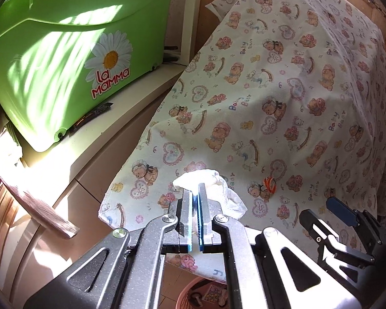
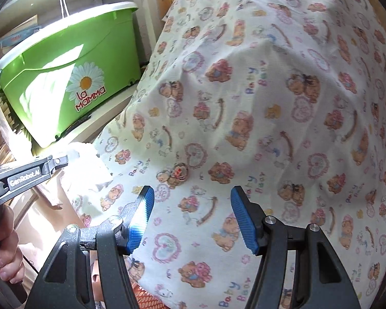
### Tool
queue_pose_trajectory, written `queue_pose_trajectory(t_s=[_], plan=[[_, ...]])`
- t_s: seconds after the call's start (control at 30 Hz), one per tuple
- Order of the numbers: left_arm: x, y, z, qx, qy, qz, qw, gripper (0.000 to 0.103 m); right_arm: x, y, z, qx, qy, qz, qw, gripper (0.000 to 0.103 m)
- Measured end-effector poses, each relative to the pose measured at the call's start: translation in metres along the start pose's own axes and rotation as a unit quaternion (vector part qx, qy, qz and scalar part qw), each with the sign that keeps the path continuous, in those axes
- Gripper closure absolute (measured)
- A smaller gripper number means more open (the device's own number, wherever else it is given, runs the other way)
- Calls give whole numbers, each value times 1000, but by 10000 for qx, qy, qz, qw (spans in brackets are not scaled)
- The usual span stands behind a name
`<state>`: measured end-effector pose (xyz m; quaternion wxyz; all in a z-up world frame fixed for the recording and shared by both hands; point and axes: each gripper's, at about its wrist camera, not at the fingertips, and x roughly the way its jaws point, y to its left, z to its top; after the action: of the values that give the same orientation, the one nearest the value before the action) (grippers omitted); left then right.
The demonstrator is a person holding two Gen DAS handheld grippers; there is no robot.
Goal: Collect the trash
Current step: 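Grasp the orange ring with the right tool, then carry the white tissue and orange ring down over the pink wastebasket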
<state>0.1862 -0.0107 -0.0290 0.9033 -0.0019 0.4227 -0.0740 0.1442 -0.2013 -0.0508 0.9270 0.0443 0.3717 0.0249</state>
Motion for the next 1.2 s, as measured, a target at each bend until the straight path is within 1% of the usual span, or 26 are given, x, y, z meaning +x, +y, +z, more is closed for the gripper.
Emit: queue_pose_trajectory(t_s=[0.07, 0.13, 0.2, 0.27, 0.3, 0.37, 0.5, 0.53, 0.57, 0.6, 0.63, 0.7, 0.77, 0.9, 0.97, 1.07, 1.2], plan=[[-1, -2, 0, 147, -63, 65, 9999, 100, 17, 9, 1, 4, 55, -9, 10000, 39], [-3, 1, 2, 121, -79, 16, 9999, 100, 29, 15, 2, 125, 57, -19, 9999, 40], [-3, 4, 4, 119, -105, 69, 9999, 100, 39, 17, 5, 306, 36, 59, 9995, 41], [-2, 7, 5, 132, -123, 201, 9996, 100, 51, 23, 9, 264, 68, -111, 9996, 45], [-1, 8, 5, 128, -105, 232, 9996, 100, 57, 28, 10, 168, 62, -231, 9996, 46], [3, 12, 4, 90, -34, 237, 9997, 100, 69, 34, 12, 16, 111, -464, 9989, 51], [6, 13, 4, 97, 17, 223, 9997, 100, 85, 35, 11, 99, 219, -548, 9982, 58], [6, 13, 4, 114, 15, 208, 9997, 100, 87, 35, 10, 96, 195, -613, 9979, 63], [5, 12, 3, 131, 17, 196, 9997, 100, 86, 35, 9, 73, 142, -696, 9974, 72], [5, 11, 3, 147, 20, 188, 9997, 100, 86, 34, 9, 71, 149, -692, 9975, 78], [5, 10, 2, 161, 20, 179, 9997, 100, 85, 33, 10, 77, 168, -589, 9981, 92], [5, 7, 1, 171, 16, 171, 9997, 100, 77, 30, 10, 135, 91, -429, 9989, 93], [5, 4, 0, 218, 20, 163, 9996, 100, 66, 27, 10, 210, -52, -403, 9990, 94], [5, -1, -3, 254, 51, 113, 9996, 100, 41, 13, 11, 573, -196, 118, 9981, 94], [5, -1, -5, 232, 98, 43, 9997, 100, 30, 3, 11, 701, -240, 251, 9969, 94], [4, -1, -7, 210, 126, -79, 9997, 100, 12, -10, 10, 730, -312, 240, 9966, 94], [2, -4, -9, 281, 82, -105, 9995, 100, -6, -16, 5, 623, -375, 126, 9973, 94]])
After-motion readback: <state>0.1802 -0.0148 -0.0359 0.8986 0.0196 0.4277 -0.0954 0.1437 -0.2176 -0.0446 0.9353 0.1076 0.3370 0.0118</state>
